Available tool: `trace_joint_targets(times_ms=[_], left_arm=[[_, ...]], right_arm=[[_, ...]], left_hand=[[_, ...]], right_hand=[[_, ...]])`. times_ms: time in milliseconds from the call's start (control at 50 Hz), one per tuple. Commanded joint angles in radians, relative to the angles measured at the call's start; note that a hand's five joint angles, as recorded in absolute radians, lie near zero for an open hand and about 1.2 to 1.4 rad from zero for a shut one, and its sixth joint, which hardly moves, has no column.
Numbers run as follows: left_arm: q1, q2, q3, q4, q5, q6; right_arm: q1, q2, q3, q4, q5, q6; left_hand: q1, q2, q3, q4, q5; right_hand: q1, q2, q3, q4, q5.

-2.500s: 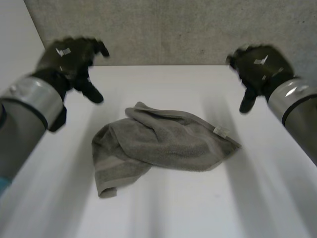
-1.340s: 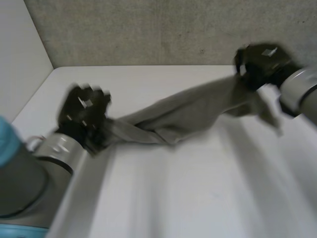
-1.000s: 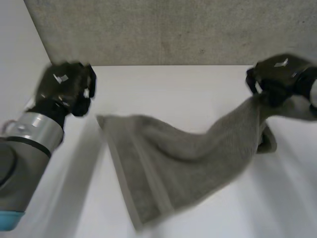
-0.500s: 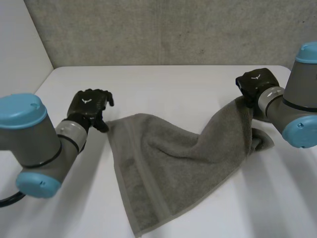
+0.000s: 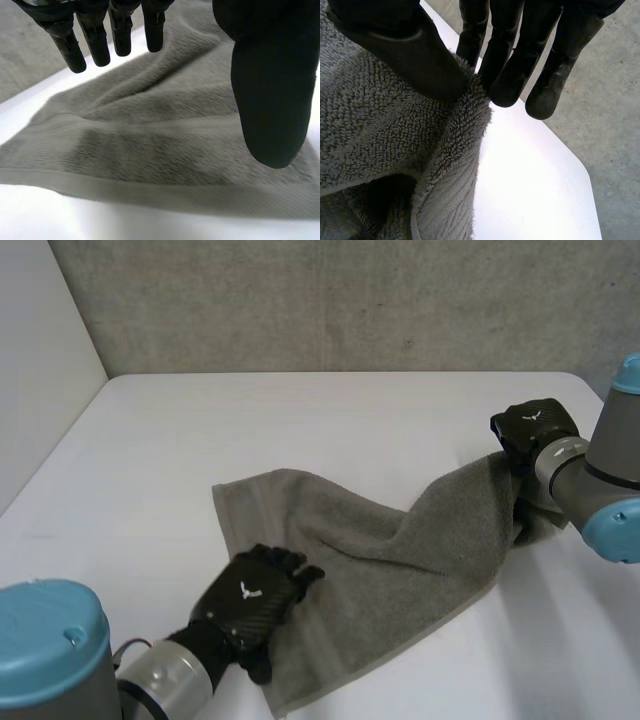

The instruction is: Fold the towel.

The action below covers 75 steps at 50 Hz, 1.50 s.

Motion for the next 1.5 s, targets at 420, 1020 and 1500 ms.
trace_joint_targets(times_ms=[420,1020,1500], left_arm=[[-0.097,-0.108,-0.053,0.127,-0.002,0.026],[-0.096,-0.169,-0.016,0.244,-0.008,0.028],[-0.163,-0.105,-0.017,0.119,-0.013,0.022]], right_arm=[[-0.004,-0.007,0.036,-0.002,0.001,0.0],[-0.002,-0.007,0.053,-0.016,-0.001,-0.002],[-0.001,-0.012,0.055,-0.016,-0.001,-0.002]], left_hand=[[0.056,0.058,0.057,0.057,0.056],[0.215,0.216,0.215,0.216,0.214],[0.104,0.105,0.104,0.105,0.103]], right_hand=[[0.07,0.075,0.06,0.061,0.059],[0.07,0.075,0.06,0.061,0.059],[0.07,0.075,0.06,0.061,0.059]])
